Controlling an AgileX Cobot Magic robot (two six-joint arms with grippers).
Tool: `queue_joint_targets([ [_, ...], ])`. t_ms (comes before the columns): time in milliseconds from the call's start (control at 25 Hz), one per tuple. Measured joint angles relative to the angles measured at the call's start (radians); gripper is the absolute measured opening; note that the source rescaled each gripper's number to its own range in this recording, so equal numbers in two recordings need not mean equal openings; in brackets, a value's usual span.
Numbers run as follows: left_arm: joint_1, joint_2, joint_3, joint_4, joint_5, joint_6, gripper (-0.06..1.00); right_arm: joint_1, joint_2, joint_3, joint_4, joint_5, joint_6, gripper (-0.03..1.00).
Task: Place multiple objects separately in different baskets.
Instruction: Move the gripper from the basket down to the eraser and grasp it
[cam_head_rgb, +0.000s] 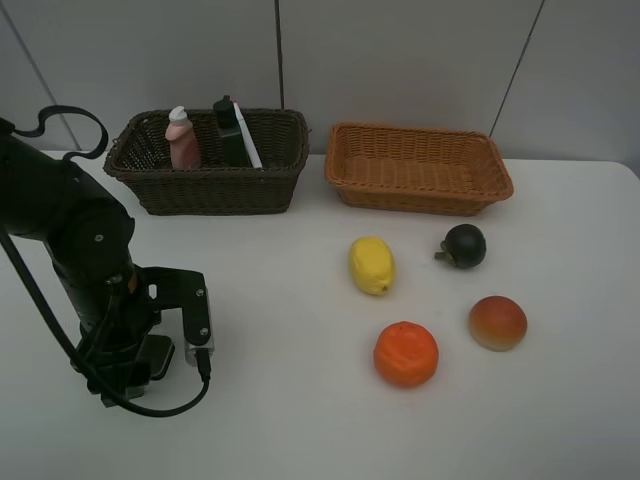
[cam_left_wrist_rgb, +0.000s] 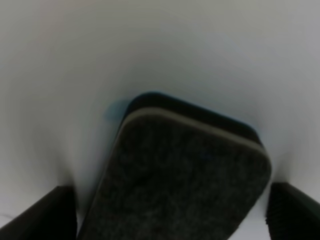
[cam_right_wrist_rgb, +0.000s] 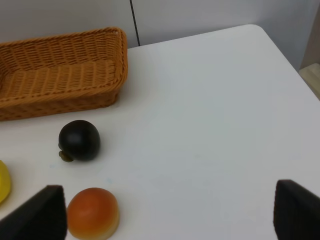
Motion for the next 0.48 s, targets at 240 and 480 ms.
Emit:
queue_joint_targets([
  [240, 0.046, 0.003, -0.001, -0.011, 0.009, -0.026, 1.00, 0.000, 0.000, 0.000, 0.000, 0.000, 0.000, 0.94],
  [480, 0.046, 0.006, -0.002, -0.014, 0.029, -0.059, 0.78, 0.000, 0.000, 0.000, 0.000, 0.000, 0.000, 0.94],
])
